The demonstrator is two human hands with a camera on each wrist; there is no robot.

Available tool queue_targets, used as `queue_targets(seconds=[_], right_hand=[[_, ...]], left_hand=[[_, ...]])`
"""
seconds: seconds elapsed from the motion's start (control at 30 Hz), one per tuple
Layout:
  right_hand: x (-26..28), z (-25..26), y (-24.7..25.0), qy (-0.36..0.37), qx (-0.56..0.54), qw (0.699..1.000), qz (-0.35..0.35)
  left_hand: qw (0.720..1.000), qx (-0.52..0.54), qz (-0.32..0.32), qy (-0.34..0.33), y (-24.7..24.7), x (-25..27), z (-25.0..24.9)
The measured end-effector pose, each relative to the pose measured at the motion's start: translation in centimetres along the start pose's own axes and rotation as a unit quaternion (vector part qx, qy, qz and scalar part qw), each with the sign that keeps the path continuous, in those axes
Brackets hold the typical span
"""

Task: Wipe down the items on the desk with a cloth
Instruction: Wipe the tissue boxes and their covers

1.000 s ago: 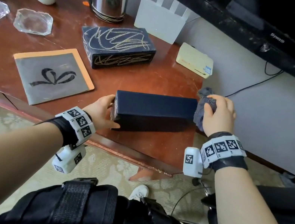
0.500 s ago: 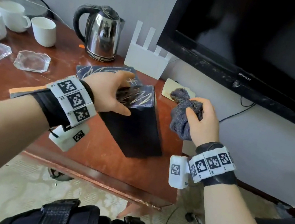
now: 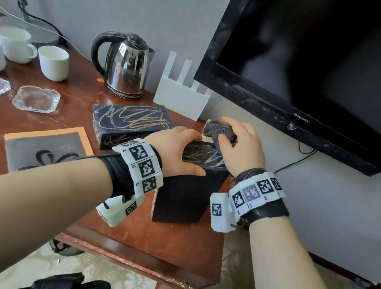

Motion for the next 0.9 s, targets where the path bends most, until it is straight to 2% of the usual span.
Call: queue_targets(seconds=[0.13,0.27,0.33,0.5,0.73,0.8,0.9], right_hand=[[0.4,-3.1,0.2,-0.067,0.000,0.997,0.033],[0.9,-4.2,1.2,-0.103,-0.053,0.991,0.068],[1.1,-4.4,2.2,-0.086,-0.033,0.993,0.072],[1.7,-3.3,2.7,0.004,0.133,0.988,0.084],[1.4,-2.6,0.2,-0.002,0.192,0.972,0.138],[0.4,-2.8,1.1,-0.007,0.177,0.977,0.115],[-2.2,-3.8,4.3,-0.074,0.151,0.986,-0.015]], left_hand=[[0.999,0.032,0.034,-0.025,-0.7,0.4,-0.6],[0.998,0.002,0.044,-0.050,-1.5,0.2,-2.1],[0.998,-0.003,0.042,-0.052,-1.8,0.0,-2.4],[0.998,0.011,0.051,-0.041,-1.7,-0.3,-2.1],[0.998,0.009,0.043,-0.041,-1.6,-0.3,-2.0],[0.998,0.008,0.042,-0.040,-1.6,-0.2,-2.1],[0.999,0.007,0.039,-0.037,-1.4,-0.1,-2.0]])
Point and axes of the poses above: each hand's wrist, its own x-axis away from the middle knuckle, its own y-axis out of the back of the hand, z = x × y, the point moved 7 cm from there along -x, towards the middle knuckle, and after that the axes turned 12 degrees about -z, right-handed, at the moved point
